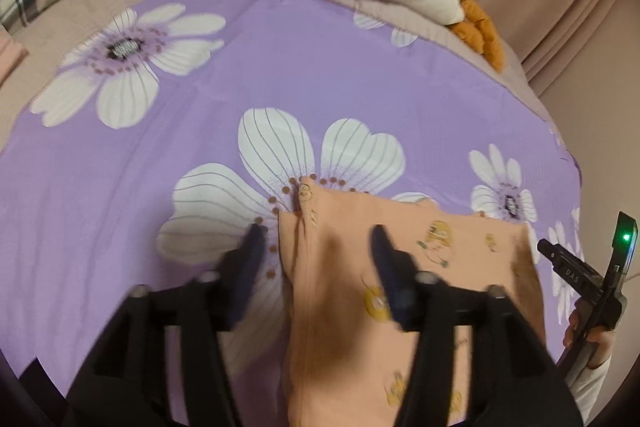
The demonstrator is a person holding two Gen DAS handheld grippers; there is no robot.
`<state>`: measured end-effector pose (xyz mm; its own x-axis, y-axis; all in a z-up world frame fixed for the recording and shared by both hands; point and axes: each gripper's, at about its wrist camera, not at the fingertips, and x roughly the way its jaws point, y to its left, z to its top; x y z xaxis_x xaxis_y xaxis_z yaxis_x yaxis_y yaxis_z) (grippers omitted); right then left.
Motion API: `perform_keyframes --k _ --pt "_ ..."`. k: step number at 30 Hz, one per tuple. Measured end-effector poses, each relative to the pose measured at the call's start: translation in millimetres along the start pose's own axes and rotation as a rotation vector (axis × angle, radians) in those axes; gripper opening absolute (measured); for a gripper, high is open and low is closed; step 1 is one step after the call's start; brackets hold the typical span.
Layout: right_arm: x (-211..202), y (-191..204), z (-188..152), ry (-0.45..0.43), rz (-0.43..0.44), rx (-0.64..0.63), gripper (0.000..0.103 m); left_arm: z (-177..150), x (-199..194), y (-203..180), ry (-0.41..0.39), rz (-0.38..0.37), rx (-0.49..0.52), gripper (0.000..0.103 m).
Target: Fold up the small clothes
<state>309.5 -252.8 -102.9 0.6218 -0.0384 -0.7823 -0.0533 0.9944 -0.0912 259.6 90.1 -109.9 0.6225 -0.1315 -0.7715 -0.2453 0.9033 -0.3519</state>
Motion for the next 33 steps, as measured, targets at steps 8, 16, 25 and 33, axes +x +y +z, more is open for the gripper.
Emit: perform_keyframes --k 8,16,25,33 --pt "-67.6 0.5 -11.6 -0.131 0.046 0.007 0.077 -28.8 -64.0 -15.3 -0.059 -0.036 0.048 0.091" --pt "-108.9 -13.1 -49.8 -0.177 0.187 0.087 0.092 -77.0 -77.4 -8.1 -0.031 -0.087 0.021 0.096" --pt "-77.7 -34.9 -121.1 -0.029 0.249 0.274 0.092 -127.5 -43.3 4.9 0.089 -0.127 -0.025 0.091" --pt "-45.4 -37.7 -154.1 0.055 0.355 0.407 0.086 -131.8 -21.4 -0.9 0.1 -0.124 -0.017 0.079"
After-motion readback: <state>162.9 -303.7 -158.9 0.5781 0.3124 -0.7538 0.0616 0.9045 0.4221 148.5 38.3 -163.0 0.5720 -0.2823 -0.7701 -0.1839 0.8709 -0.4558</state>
